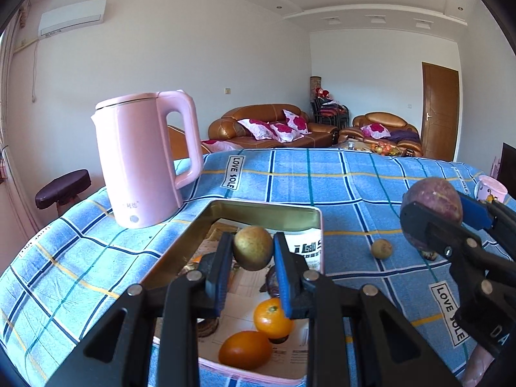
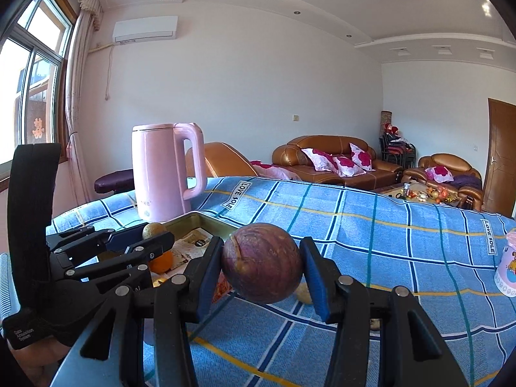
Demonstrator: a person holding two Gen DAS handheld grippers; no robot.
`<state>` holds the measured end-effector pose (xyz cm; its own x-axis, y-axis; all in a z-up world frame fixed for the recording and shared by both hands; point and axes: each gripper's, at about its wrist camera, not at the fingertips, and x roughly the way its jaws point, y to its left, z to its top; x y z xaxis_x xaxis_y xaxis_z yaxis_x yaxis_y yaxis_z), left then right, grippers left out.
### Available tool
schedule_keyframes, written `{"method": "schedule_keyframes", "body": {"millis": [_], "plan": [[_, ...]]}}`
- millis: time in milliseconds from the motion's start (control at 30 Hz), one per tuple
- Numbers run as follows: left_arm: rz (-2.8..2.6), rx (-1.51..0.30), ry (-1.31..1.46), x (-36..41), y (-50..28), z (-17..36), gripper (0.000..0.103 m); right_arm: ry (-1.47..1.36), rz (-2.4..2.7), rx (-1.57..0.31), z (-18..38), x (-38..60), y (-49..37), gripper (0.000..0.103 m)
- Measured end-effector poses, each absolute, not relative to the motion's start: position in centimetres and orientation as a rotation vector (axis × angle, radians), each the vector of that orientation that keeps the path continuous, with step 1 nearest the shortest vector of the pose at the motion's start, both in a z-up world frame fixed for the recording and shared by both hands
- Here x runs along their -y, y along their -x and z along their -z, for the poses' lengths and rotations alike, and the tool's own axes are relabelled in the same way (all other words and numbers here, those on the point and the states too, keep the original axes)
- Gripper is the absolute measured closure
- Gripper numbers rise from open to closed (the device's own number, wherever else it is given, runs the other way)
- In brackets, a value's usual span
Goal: Organize fruits
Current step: 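Carry the tan fruit with the left tool while the right tool carries the purple fruit over the tin box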
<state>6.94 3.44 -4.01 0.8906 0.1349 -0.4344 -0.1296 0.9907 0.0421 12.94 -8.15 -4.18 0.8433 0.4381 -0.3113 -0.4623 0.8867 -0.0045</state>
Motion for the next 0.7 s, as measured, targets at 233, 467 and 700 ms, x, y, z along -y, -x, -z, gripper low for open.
{"method": "schedule_keyframes", "body": {"millis": [233,467,700], "plan": [[-0.173,-0.478,-0.004,-5.7,-7.0,4.4,0.076,0.092,-0.530,-0.306,3.5,5.5,-13.4,0.052],[-0.193,-0.507,0.029,-7.9,-7.2,4.8,0.076,0.100,-0.567,-0.324,3.8,3.4,-14.0,0.052],[-0.182,-0.534,0.041,-8.6,-7.6,5.1,0.076,0.113,-0.597,-0.364,4.6,1.7,-14.8,0.052]]}}
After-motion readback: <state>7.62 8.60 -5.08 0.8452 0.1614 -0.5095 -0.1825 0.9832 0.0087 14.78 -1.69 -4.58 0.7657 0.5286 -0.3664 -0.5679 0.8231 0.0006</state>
